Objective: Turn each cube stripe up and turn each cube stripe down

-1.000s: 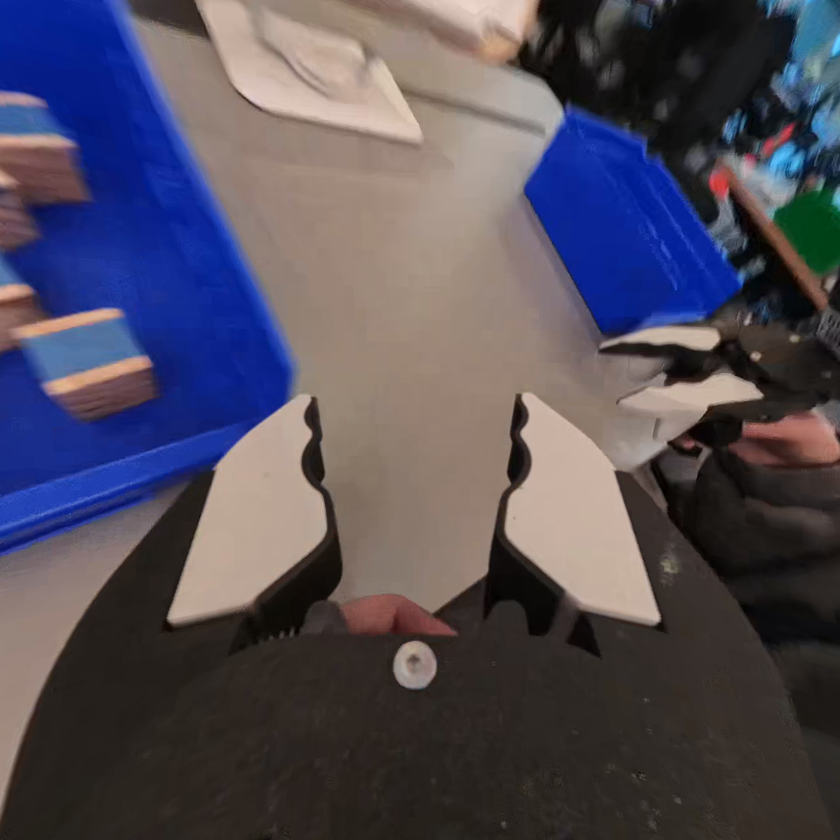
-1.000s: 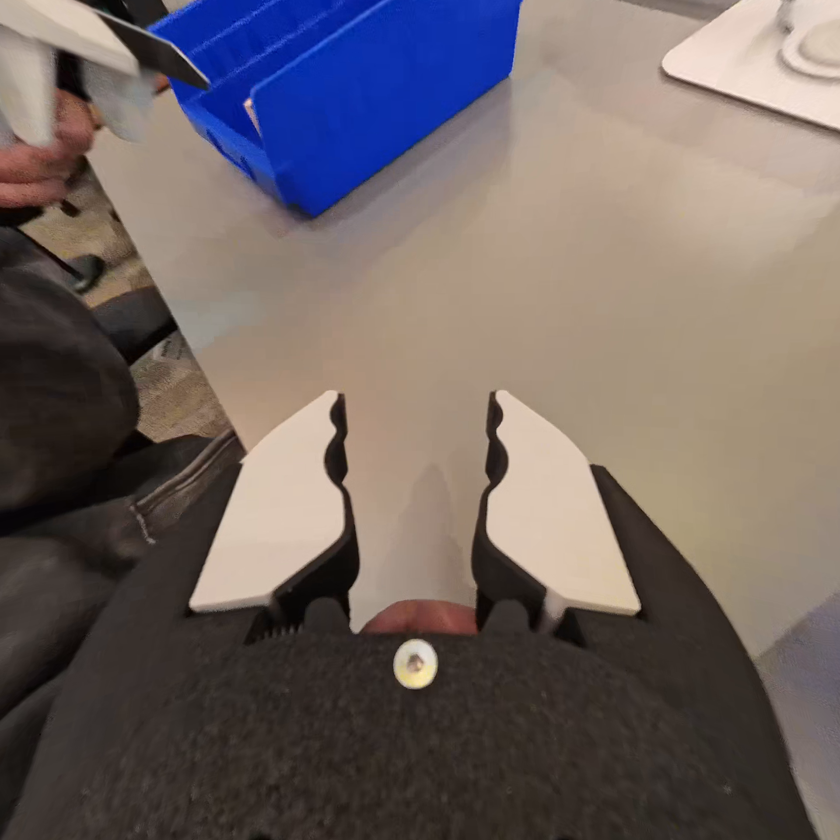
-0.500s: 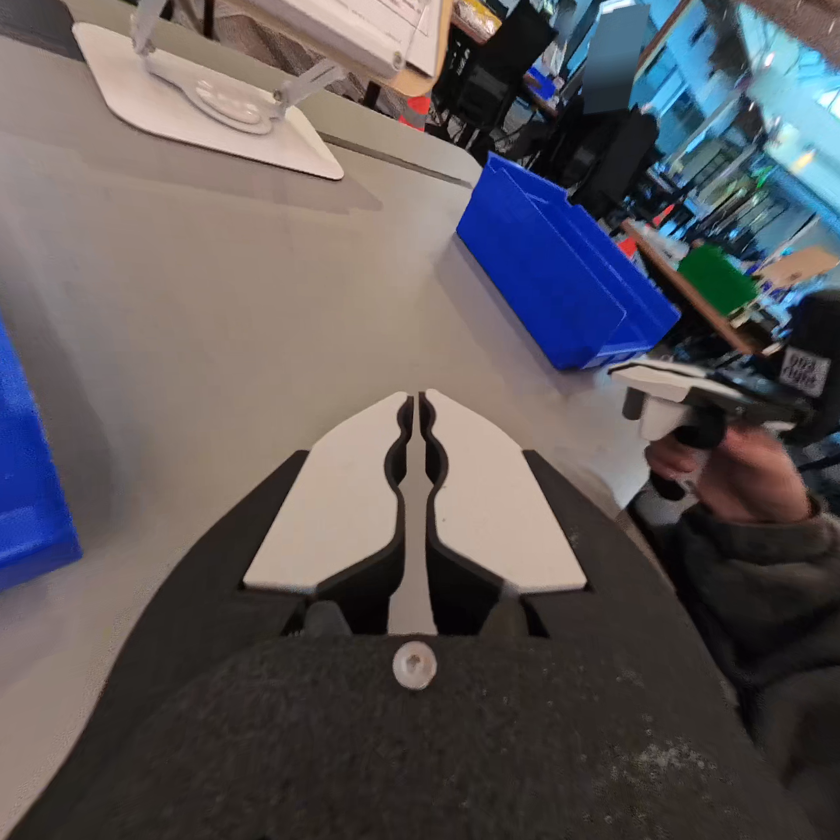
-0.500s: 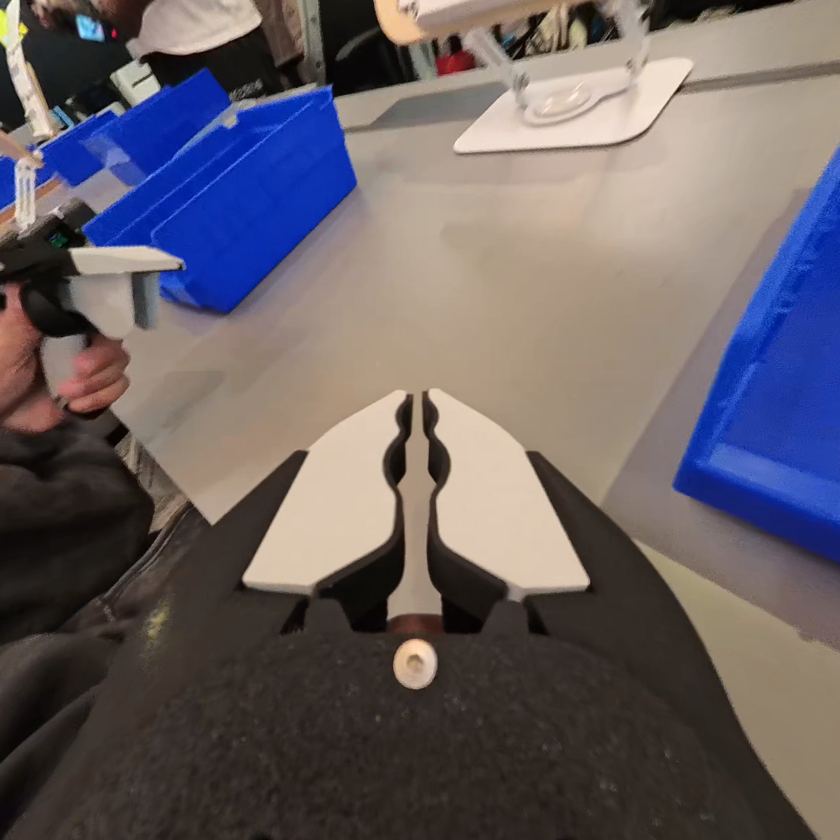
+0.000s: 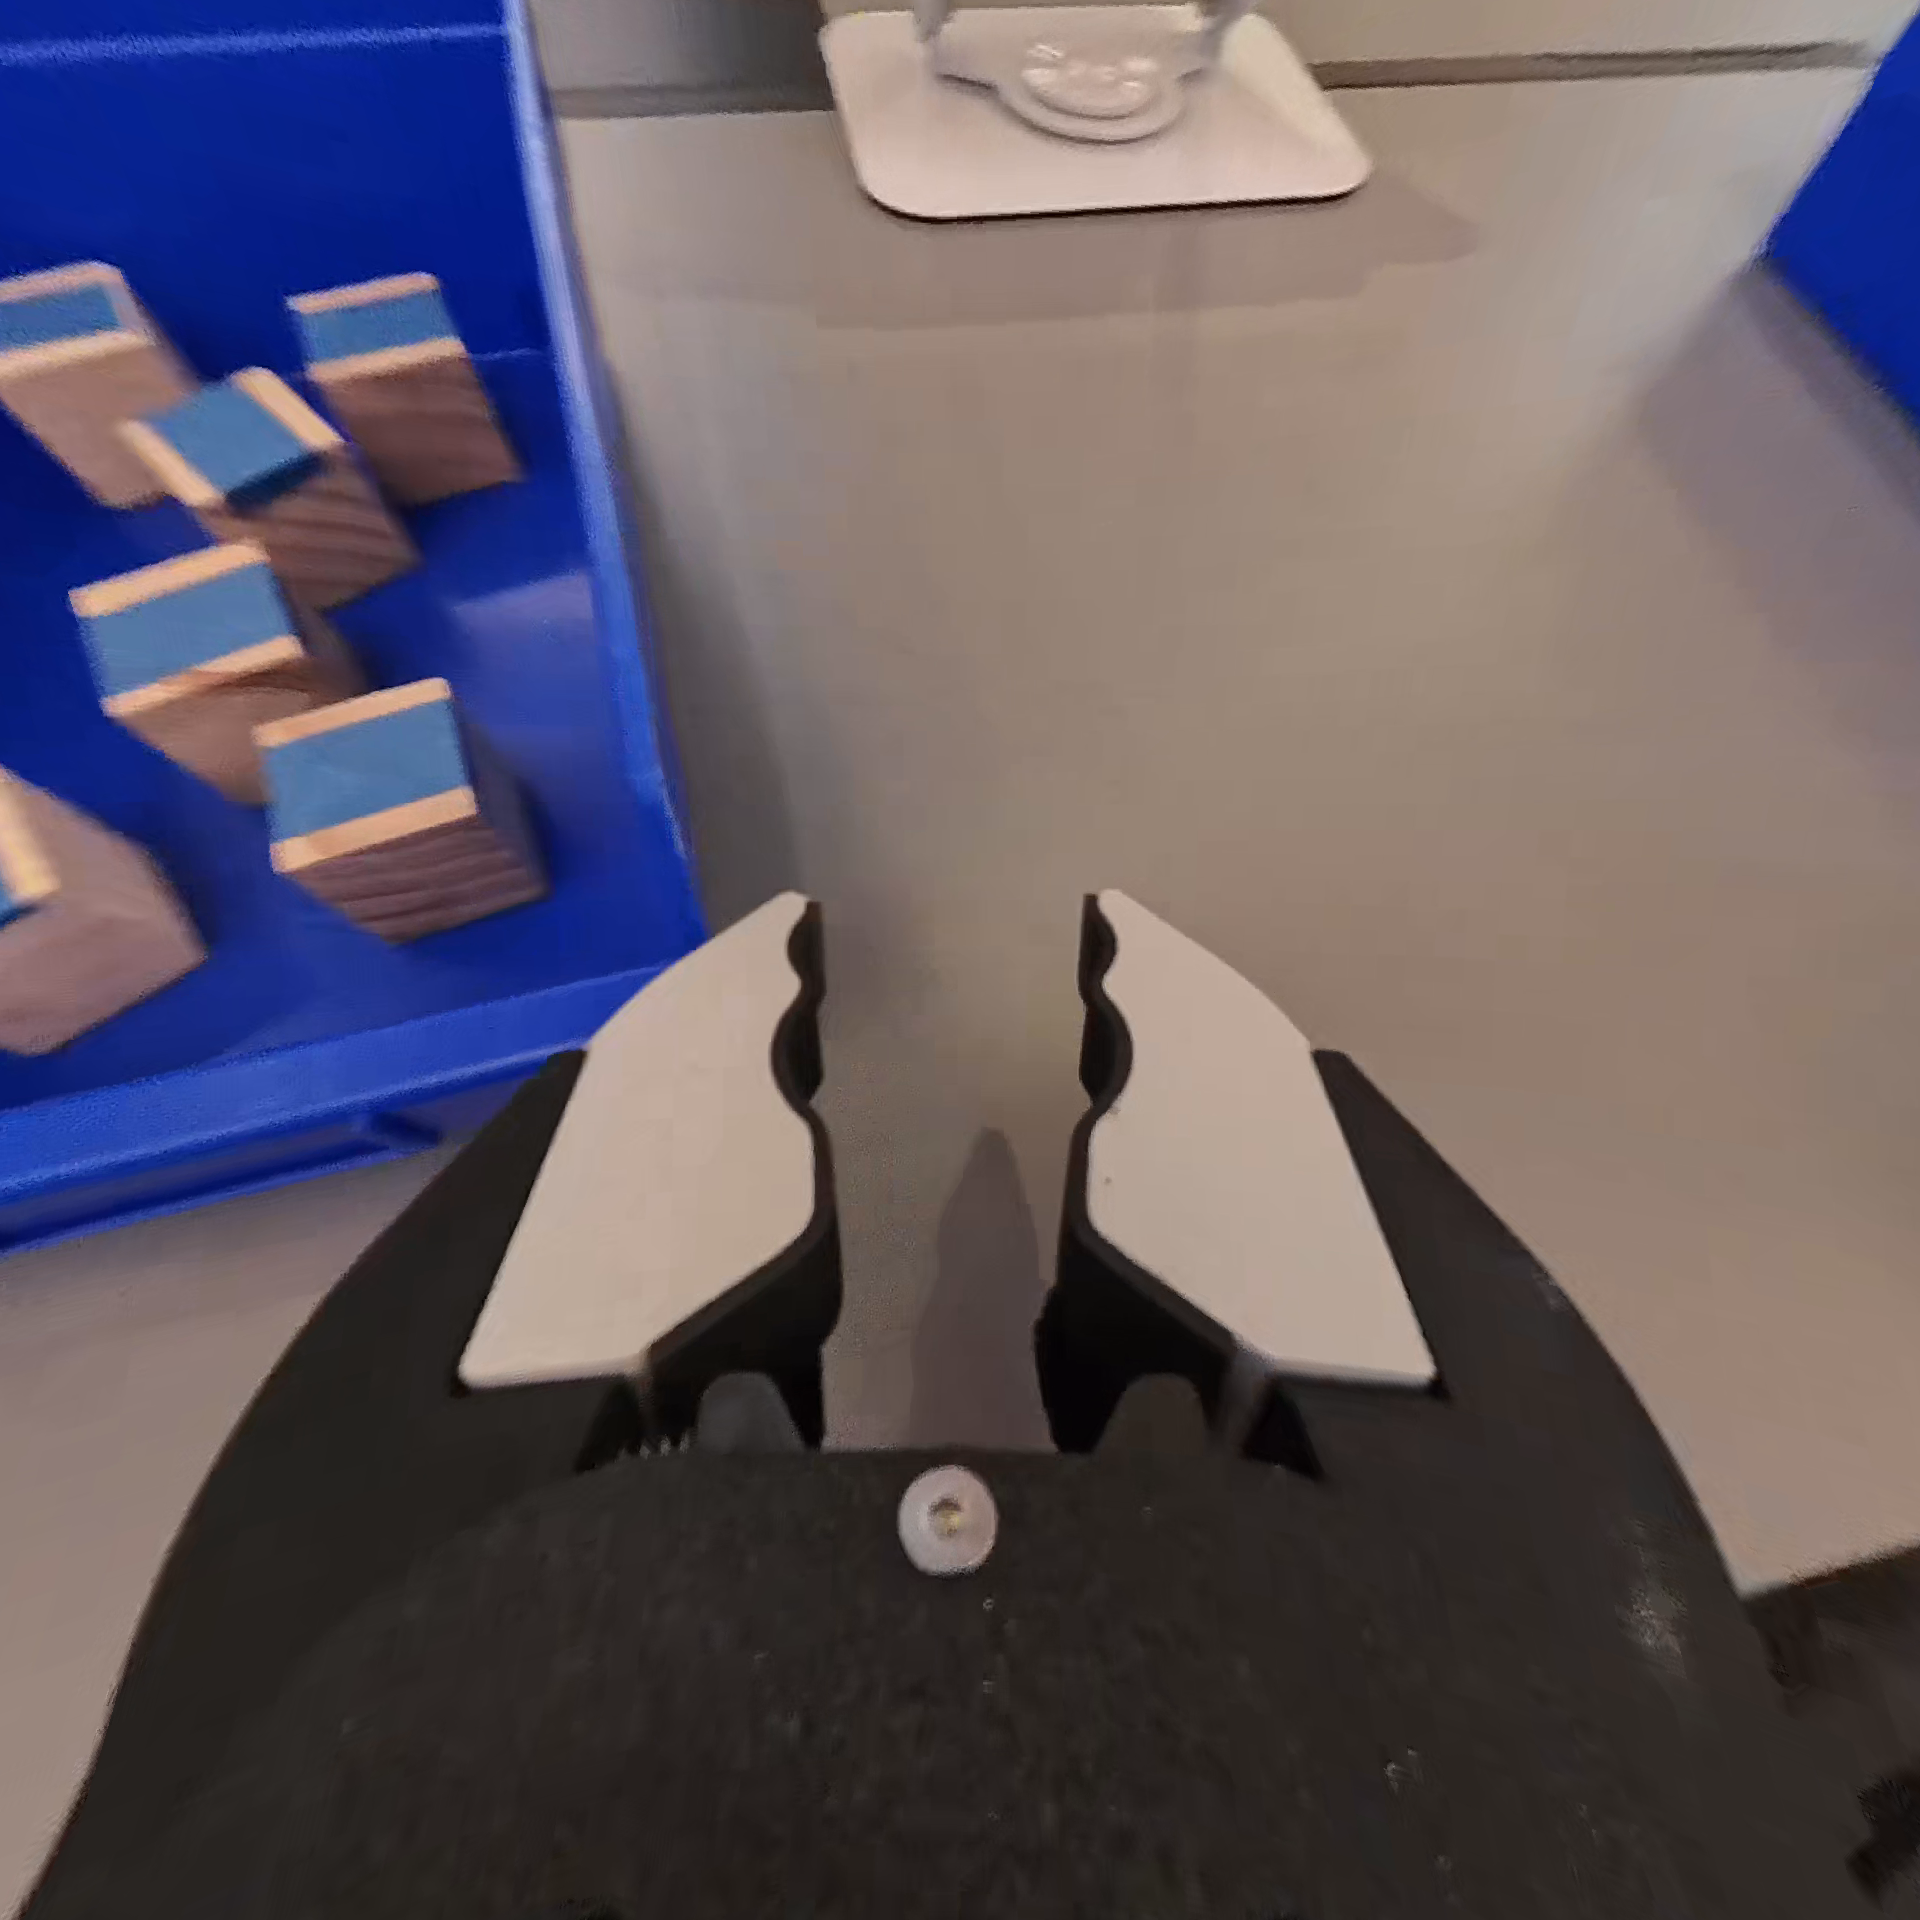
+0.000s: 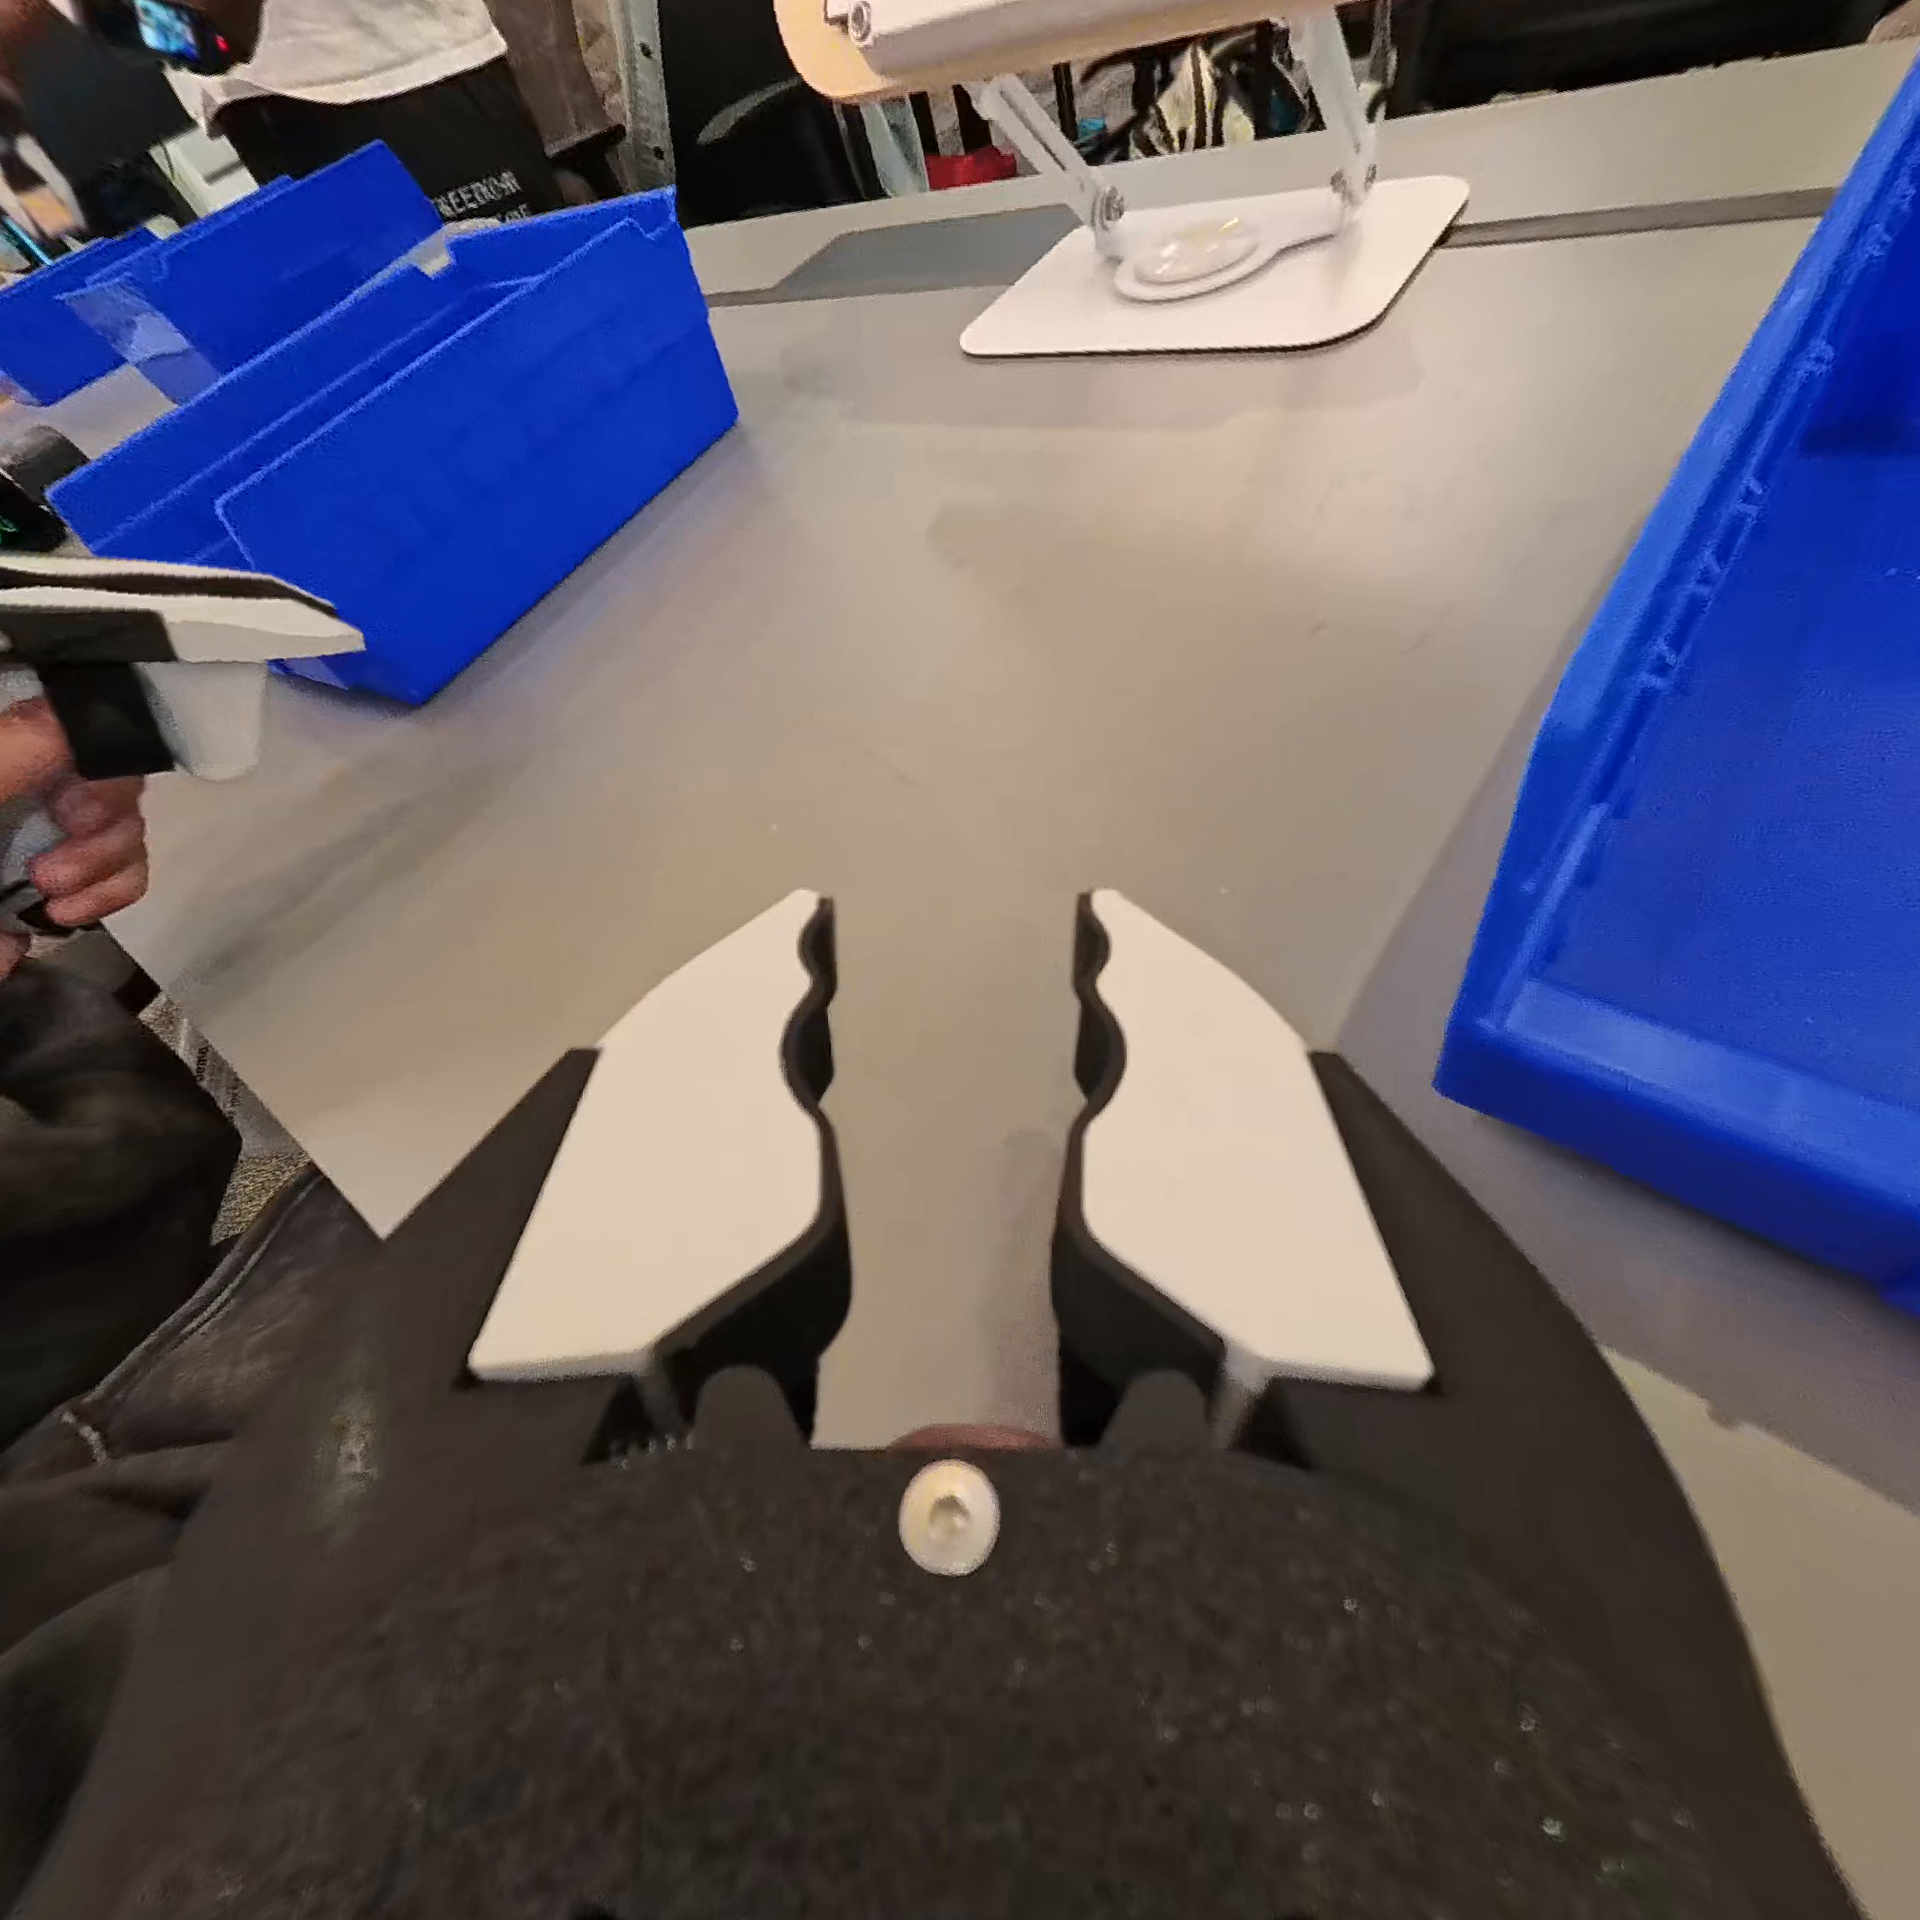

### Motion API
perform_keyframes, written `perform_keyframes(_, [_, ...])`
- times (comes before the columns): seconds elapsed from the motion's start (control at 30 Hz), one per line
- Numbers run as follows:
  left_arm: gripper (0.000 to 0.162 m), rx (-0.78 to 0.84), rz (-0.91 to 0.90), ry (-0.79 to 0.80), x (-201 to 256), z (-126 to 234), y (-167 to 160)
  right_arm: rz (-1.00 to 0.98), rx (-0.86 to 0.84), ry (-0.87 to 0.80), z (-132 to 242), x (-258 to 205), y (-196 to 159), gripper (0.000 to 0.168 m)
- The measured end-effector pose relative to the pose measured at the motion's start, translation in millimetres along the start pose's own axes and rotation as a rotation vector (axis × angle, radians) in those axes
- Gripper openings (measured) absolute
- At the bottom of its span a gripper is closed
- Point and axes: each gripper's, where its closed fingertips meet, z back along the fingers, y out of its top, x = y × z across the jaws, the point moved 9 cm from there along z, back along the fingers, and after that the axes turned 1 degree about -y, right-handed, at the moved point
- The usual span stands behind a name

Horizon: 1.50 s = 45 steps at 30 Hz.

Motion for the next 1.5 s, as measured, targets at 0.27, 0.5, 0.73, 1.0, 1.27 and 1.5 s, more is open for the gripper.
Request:
perform_keyframes(0.27, [0.049, 0.005, -0.031, -0.082, 3, 7, 0, 0.021, 0.003, -0.002, 1, -5, 2, 0.043])
perform_keyframes(0.5, [0.064, -0.028, -0.082, -0.37, -37, 78, 34, 0.047, 0.036, 0.028, 8, -13, 13, 0.04])
perform_keyframes(0.73, [0.065, -0.418, -0.393, -0.207, -129, 10, 85, 0.094, -0.023, 0.055, 1, -20, 8, 0.04])
perform_keyframes(1.0, [0.064, -0.664, 0.073, -0.082, -145, -48, 77, 0.075, -0.028, 0.069, 5, -15, 9, 0.039])
perform_keyframes(1.27, [0.068, -0.778, 0.168, 0.059, -131, -80, 57, 0.083, -0.049, 0.124, 2, -19, 3, 0.039])
perform_keyframes(1.5, [0.046, -0.842, 0.168, 0.122, -129, -90, 51, 0.133, -0.064, 0.059, 2, -11, -2, 0.038])
